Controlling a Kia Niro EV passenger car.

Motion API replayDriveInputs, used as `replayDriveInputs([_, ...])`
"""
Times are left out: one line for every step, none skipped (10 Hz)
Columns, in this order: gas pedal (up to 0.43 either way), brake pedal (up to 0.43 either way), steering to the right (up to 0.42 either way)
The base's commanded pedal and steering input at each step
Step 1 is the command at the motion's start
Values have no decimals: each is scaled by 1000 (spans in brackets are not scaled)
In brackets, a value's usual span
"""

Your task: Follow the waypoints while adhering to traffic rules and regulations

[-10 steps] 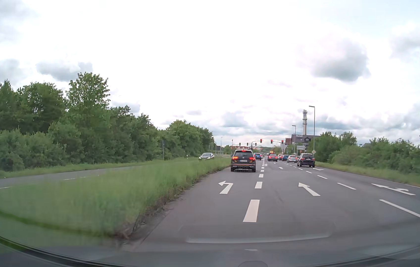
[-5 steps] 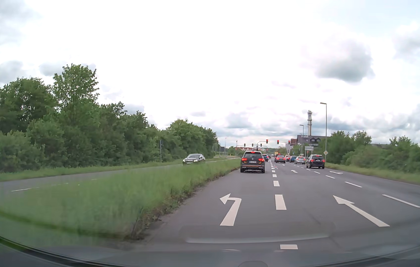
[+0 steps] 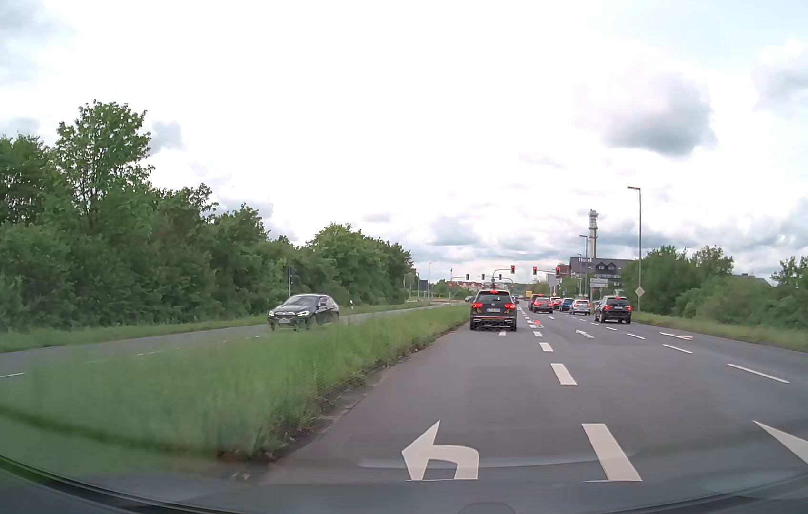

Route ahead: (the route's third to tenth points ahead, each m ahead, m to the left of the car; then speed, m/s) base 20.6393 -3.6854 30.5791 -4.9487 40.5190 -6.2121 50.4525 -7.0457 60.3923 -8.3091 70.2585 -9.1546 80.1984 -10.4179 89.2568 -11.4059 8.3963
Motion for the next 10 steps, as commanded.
replayDriveInputs([0, 0, 26])
replayDriveInputs([0, 0, 30])
replayDriveInputs([0, 0, 33])
replayDriveInputs([0, 0, 35])
replayDriveInputs([0, 0, 36])
replayDriveInputs([0, 0, 35])
replayDriveInputs([0, 0, 36])
replayDriveInputs([0, 0, 36])
replayDriveInputs([0, 0, 36])
replayDriveInputs([0, 0, 35])
